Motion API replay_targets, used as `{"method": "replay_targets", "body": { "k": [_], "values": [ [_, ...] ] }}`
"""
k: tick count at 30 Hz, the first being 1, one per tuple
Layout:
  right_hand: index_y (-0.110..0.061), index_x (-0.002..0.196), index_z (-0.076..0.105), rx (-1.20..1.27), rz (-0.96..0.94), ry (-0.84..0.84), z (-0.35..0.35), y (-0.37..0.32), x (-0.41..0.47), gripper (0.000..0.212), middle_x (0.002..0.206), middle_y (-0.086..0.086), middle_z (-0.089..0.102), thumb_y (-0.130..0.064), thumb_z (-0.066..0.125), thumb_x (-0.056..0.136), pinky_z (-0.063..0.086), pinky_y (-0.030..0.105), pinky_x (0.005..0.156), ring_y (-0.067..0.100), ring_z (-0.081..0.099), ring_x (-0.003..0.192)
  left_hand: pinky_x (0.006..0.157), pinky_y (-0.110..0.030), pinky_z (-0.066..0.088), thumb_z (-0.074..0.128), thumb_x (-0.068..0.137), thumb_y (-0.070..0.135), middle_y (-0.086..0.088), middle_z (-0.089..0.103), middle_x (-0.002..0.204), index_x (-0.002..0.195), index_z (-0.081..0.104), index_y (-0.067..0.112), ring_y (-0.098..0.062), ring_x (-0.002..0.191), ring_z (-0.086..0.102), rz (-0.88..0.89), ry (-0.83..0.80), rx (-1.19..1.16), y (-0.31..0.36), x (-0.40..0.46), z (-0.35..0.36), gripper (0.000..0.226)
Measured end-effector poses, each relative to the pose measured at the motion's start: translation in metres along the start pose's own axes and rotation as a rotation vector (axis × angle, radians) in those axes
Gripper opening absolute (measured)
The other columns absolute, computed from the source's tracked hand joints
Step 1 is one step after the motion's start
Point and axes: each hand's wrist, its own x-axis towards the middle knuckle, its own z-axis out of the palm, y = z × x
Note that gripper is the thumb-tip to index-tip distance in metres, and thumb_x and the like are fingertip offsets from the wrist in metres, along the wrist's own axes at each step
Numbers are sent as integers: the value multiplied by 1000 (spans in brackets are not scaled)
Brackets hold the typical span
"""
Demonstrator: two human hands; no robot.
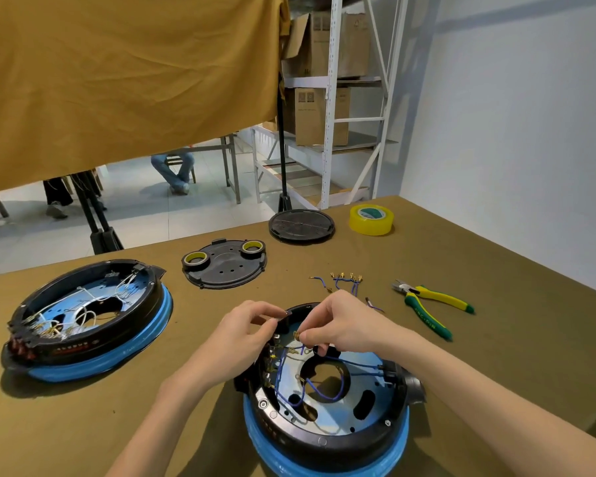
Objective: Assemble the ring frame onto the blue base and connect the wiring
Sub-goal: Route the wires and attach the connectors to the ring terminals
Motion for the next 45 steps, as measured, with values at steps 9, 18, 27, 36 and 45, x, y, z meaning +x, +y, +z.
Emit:
{"method": "replay_targets", "body": {
  "k": [9,18,27,36,45],
  "values": [
    [-24,75,78,-207,43,29,18,-6,27,13,63,-9,70,-19,77,87,47,21,56,-3,56,45,83,-30,61,67,98,25,7,73,103,107,70,36,-3,91,70,-104,40,-148,-10,3,-1,14],
    [-21,76,80,-119,88,-10,21,-4,36,14,65,-6,72,-16,76,89,50,21,58,3,57,51,63,-9,45,69,94,45,23,71,86,92,72,41,12,80,64,-176,78,53,-13,3,-2,6],
    [-19,84,81,-111,59,-26,21,-2,39,8,74,-2,75,-19,77,90,56,26,69,9,67,70,59,-13,49,77,85,51,17,74,73,84,80,33,7,73,67,-236,149,80,-12,1,-4,19],
    [-14,93,82,-122,35,15,26,1,39,7,77,-3,75,-19,78,91,52,25,68,6,64,66,66,-30,62,80,84,49,16,74,70,82,82,32,1,72,70,-234,236,115,-8,-3,1,17],
    [-14,90,82,-138,44,-24,24,-3,43,5,70,-4,73,-16,77,90,49,22,63,4,62,60,68,-36,63,79,86,47,12,75,72,86,83,30,-2,73,70,-236,227,114,-5,-5,0,17]
  ]
}}
